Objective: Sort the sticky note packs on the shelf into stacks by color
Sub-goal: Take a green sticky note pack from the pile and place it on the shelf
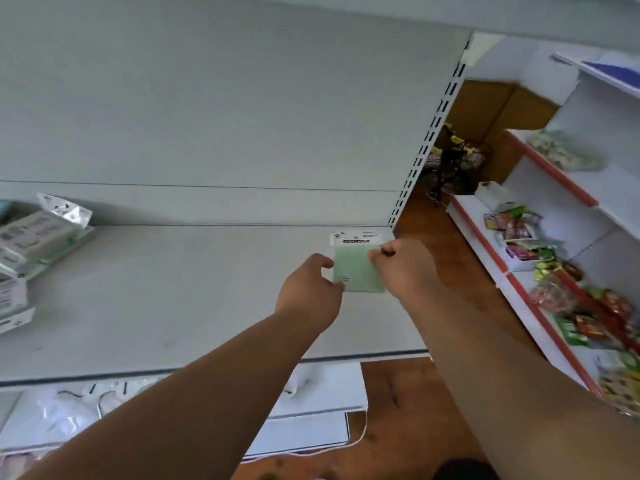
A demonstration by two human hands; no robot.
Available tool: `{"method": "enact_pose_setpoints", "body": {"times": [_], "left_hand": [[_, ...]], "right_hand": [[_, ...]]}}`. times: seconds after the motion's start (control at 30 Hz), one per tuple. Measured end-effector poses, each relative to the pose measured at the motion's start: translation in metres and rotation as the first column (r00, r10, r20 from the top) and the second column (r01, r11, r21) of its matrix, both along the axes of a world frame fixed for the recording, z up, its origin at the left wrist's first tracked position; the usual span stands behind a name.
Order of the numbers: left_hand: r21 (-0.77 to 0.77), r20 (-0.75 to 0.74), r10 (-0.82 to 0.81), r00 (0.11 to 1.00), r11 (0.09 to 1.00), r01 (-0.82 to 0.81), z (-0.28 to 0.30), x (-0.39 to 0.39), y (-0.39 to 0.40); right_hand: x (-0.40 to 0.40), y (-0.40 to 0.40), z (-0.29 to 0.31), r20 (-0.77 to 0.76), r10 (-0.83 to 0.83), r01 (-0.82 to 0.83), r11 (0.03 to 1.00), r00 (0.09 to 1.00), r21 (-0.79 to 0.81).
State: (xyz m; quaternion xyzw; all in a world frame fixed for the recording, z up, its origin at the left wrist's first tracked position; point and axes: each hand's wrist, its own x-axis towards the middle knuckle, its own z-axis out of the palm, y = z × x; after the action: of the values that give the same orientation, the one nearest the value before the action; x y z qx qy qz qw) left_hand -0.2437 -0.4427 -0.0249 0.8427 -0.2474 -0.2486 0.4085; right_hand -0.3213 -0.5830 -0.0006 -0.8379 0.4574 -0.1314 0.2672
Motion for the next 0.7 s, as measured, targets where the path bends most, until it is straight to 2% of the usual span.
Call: {"method": "enact_pose_setpoints", "body": {"times": [0.13, 0.47, 0.7], "left_hand": [[0.049, 0.048, 0.003, 0.999, 0.999, -0.005, -0.009, 0.002, -0.04], [0.178, 0.149, 0.17, 0.974, 0.964, -0.196, -0.024, -0.007, -0.081], [0.146, 0.149, 0.278, 0.949, 0.943, -0.299, -0.024, -0.016, -0.083]], "right_hand": [[0.004, -0.035, -0.011, -0.058, -0.019, 0.017, 0.999, 0.998, -0.043], [0.027, -0.084, -0.039, -0.213, 0.121, -0.152, 0.979, 0.969, -0.138], [0.017, -0.083, -0.038, -0.159, 0.223, -0.258, 0.935, 0.962, -0.246]]}}
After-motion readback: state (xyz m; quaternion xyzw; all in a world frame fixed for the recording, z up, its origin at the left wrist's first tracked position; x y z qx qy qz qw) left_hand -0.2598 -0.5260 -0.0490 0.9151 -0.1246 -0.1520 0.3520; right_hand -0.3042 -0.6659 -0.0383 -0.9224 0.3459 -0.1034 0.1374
